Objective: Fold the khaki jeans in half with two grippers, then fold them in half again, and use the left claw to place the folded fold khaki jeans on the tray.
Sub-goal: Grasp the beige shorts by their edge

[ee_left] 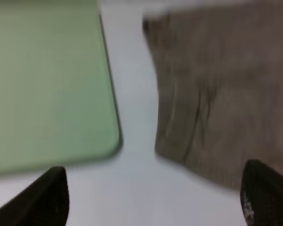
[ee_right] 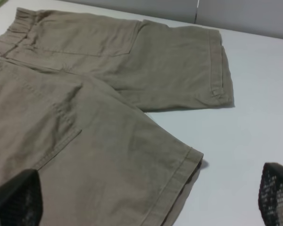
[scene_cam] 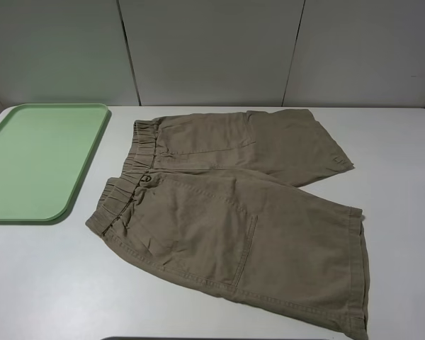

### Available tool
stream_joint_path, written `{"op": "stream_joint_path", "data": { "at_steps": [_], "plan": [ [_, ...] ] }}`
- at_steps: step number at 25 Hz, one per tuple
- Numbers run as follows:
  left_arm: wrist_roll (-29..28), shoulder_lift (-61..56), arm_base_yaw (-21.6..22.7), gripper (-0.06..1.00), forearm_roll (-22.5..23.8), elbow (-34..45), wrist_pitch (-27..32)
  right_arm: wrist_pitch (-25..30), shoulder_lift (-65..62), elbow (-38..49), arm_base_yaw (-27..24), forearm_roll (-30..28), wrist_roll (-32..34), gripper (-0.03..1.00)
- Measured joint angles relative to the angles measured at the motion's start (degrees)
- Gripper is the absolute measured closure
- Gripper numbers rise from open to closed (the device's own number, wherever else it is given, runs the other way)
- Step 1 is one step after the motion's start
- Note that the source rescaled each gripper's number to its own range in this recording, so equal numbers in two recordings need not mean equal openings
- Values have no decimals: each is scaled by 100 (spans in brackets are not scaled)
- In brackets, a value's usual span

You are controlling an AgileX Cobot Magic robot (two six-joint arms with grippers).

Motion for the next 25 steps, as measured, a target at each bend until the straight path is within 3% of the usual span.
{"op": "stream_joint_path", "data": {
  "at_steps": [8,11,15,19,25],
  "plan": [
    [197,1158,0,13,-243,-149,-1282,-1081,1780,-658,0,-6,-733,-2],
    [568,2027,0,13,-441,-325,-1596,-1227,2469,-849,0,-12,-1117,-2],
    [1669,3329,0,13,-813,-758,-1633,-1290,3102,-972,236,-75,-1256,-2],
    [2996,4530,-2,13,-1280,-1199,-1302,-1377,3565,-1006,653,-358,-1441,-2],
    [5117,5808,-378,13,-2035,-1408,-1016,-1259,4242,-1006,1605,-930,-1867,-2]
  ]
}}
